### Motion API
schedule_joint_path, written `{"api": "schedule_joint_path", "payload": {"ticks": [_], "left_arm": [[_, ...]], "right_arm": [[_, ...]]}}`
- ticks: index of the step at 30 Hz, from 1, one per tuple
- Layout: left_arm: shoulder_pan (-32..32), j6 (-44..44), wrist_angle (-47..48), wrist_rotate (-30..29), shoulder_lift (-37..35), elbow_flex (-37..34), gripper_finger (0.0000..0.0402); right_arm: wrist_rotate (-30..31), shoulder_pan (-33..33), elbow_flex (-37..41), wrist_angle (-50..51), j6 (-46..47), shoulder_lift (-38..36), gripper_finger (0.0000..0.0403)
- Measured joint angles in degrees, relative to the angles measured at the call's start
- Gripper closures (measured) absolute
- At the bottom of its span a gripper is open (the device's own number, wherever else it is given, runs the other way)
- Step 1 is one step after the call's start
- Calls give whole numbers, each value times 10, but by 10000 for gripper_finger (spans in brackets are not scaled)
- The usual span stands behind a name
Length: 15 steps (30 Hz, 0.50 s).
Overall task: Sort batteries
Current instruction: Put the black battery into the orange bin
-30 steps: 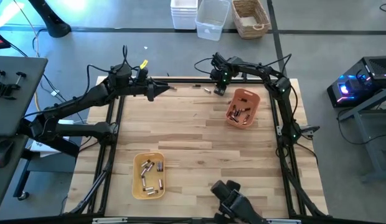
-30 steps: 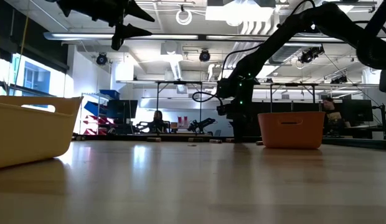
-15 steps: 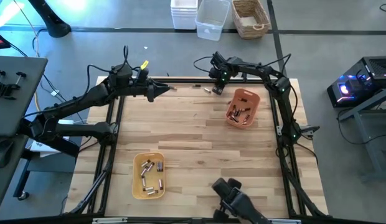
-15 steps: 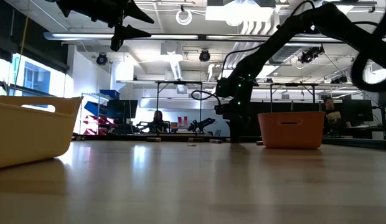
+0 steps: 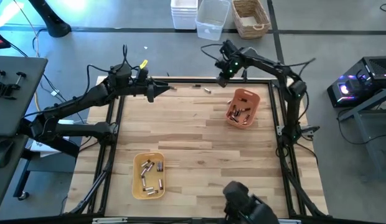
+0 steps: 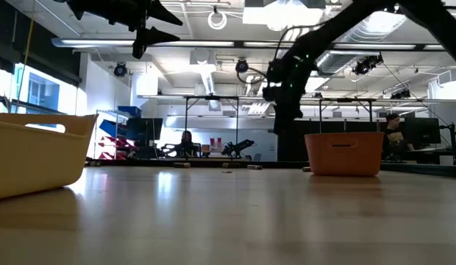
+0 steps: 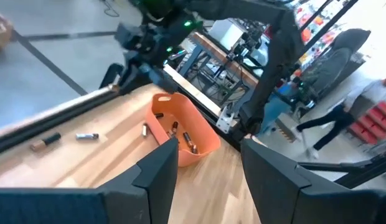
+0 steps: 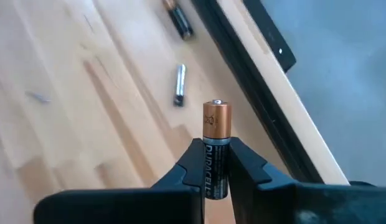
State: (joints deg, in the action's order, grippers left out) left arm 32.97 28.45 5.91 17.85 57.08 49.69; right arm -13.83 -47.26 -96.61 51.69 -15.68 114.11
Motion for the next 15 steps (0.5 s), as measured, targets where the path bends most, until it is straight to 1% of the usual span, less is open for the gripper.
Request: {"api": "schedule_joint_path", "payload": {"ticks": [3, 6, 8, 11, 13, 15], "left_arm": [[0, -15, 0, -1, 0, 0, 232], [0, -16, 1, -1, 0, 0, 232], [0, -15, 2, -1, 0, 0, 232], [0, -16, 2, -1, 0, 0, 232], [0, -16, 2, -1, 0, 0, 232], [0, -16, 2, -1, 0, 0, 232]], "right_arm": [[-13, 15, 1, 8, 33, -47, 382], [-37, 34, -1, 52, 58, -91, 382], [-36, 52, 11, 75, 71, -112, 382], [-33, 78, 77, 70, 110, -169, 382], [-26, 94, 147, 61, 143, -218, 382], [-7, 112, 234, 52, 183, -274, 382]]}}
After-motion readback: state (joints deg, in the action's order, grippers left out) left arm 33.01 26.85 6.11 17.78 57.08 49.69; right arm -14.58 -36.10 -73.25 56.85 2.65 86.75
